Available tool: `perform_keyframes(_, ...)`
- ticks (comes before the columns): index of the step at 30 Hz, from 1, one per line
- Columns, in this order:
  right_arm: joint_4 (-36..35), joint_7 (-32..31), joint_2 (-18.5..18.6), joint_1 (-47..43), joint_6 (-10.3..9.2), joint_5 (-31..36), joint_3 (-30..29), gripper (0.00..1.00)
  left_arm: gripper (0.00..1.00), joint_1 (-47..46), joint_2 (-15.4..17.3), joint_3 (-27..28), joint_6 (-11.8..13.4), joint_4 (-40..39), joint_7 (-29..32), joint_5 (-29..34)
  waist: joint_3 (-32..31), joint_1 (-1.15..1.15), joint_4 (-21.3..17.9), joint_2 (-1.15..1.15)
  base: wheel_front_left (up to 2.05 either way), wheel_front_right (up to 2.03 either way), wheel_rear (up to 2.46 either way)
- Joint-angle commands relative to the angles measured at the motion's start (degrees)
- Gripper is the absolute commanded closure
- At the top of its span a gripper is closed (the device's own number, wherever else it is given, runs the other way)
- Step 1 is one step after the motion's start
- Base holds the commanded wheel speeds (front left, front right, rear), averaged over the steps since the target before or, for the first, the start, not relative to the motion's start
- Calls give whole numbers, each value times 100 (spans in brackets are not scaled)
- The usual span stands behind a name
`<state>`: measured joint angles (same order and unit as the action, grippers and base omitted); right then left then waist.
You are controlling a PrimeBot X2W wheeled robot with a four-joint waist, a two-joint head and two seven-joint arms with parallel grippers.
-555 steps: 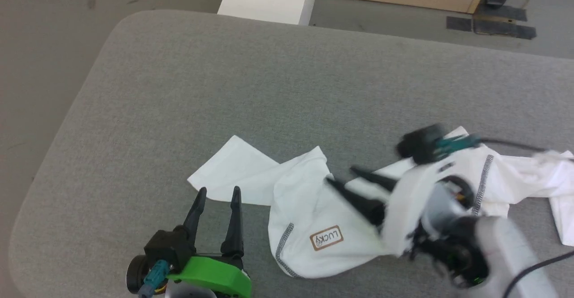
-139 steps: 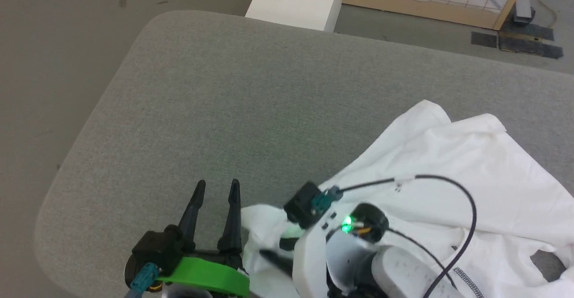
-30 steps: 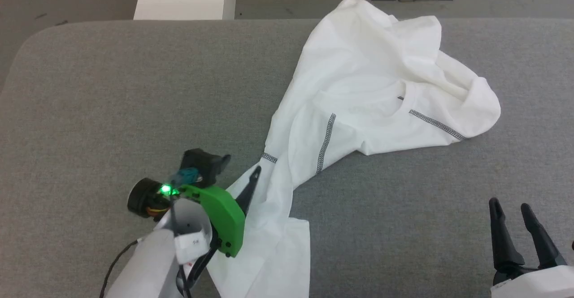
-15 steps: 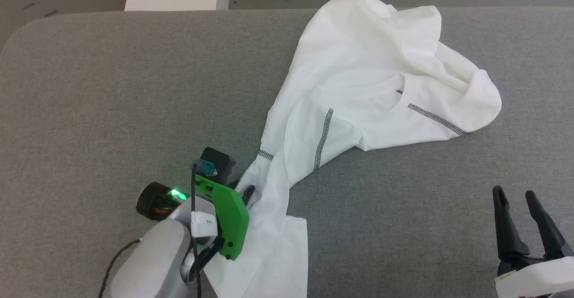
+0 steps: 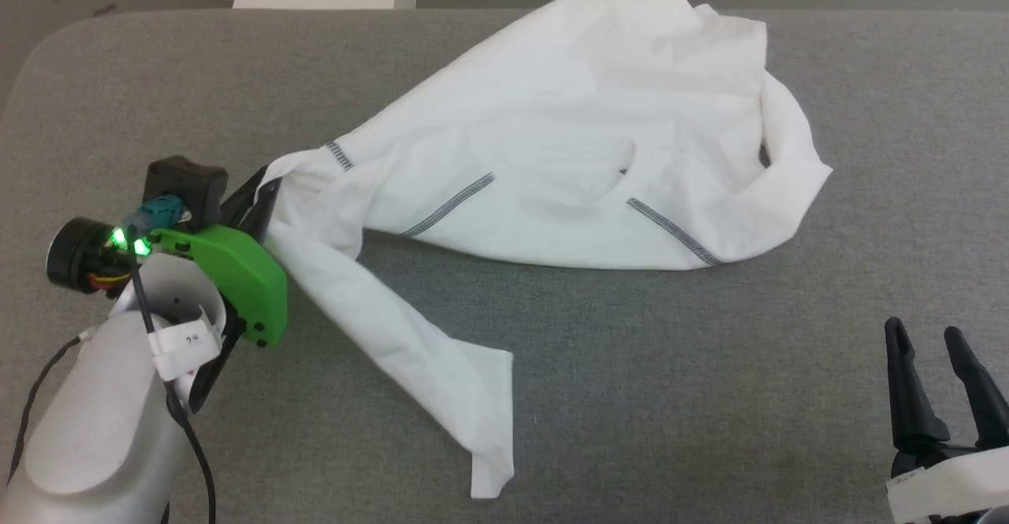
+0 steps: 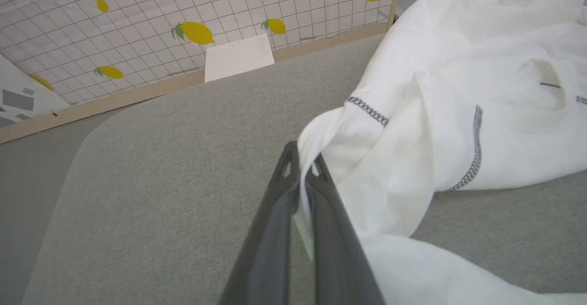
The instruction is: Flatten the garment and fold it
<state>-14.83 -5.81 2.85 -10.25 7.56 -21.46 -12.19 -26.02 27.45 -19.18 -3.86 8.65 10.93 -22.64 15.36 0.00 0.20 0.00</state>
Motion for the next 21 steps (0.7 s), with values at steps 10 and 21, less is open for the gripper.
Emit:
perform_keyframes(10, 25, -100, 3, 276, -8, 61, 68, 0, 0, 356, -439, 93, 201, 587, -452, -364, 310, 0, 34, 0, 0, 0, 0)
perform_keyframes(21, 141, -33, 3, 336, -8, -6, 140, 0, 0, 61, -347, -563, 72, -722, -60, 179, 375, 0, -8, 0, 0, 0, 0)
